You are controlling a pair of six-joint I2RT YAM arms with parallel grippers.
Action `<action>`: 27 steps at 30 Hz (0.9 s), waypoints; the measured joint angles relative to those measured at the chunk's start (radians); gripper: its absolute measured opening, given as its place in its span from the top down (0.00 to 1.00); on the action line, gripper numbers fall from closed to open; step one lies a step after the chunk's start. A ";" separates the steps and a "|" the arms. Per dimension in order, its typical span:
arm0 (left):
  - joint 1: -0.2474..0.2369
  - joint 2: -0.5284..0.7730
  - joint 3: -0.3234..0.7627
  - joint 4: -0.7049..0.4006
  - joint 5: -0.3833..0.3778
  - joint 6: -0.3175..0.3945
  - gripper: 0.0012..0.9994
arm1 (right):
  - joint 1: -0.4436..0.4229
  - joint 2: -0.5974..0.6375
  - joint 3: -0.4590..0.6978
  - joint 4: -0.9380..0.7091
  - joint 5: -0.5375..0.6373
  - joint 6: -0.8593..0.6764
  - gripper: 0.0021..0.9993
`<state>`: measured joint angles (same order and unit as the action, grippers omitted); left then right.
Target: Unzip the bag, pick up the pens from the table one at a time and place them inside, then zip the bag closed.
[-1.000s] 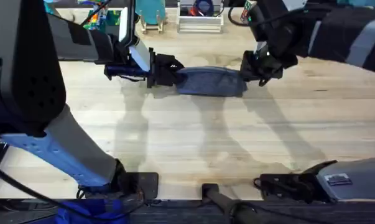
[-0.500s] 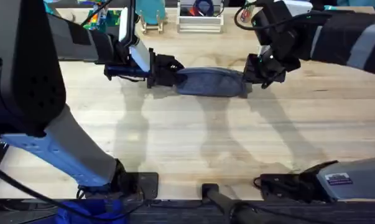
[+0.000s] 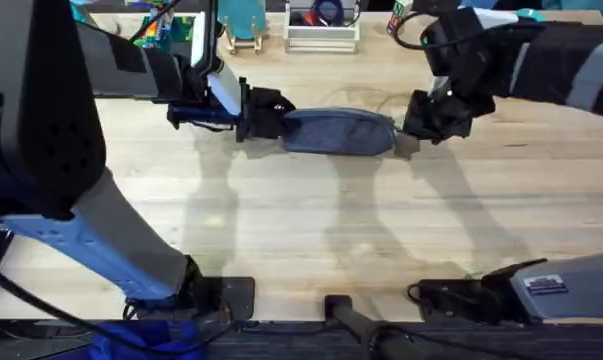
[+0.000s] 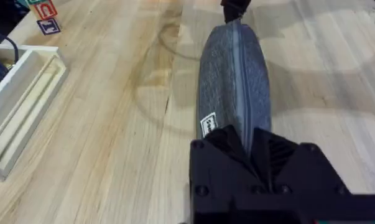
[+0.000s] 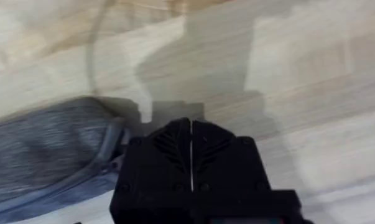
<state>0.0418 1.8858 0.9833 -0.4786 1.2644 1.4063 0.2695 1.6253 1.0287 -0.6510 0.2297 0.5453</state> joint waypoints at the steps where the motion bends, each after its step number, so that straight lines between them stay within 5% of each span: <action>1: 0.000 0.000 0.000 0.000 0.000 0.000 0.96 | -0.001 0.000 -0.006 -0.002 0.011 -0.001 0.97; 19: 0.001 0.000 0.000 0.000 0.000 0.000 0.94 | -0.006 -0.026 -0.024 -0.016 0.063 -0.004 0.97; 22: 0.001 0.000 0.000 0.000 0.000 0.000 0.94 | -0.006 -0.083 -0.024 -0.017 0.064 -0.004 0.74; 27: 0.001 0.000 0.000 -0.001 0.001 0.000 0.94 | -0.006 -0.150 -0.024 -0.030 0.066 -0.011 0.05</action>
<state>0.0425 1.8858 0.9833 -0.4793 1.2652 1.4063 0.2630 1.4748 1.0050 -0.6808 0.2958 0.5343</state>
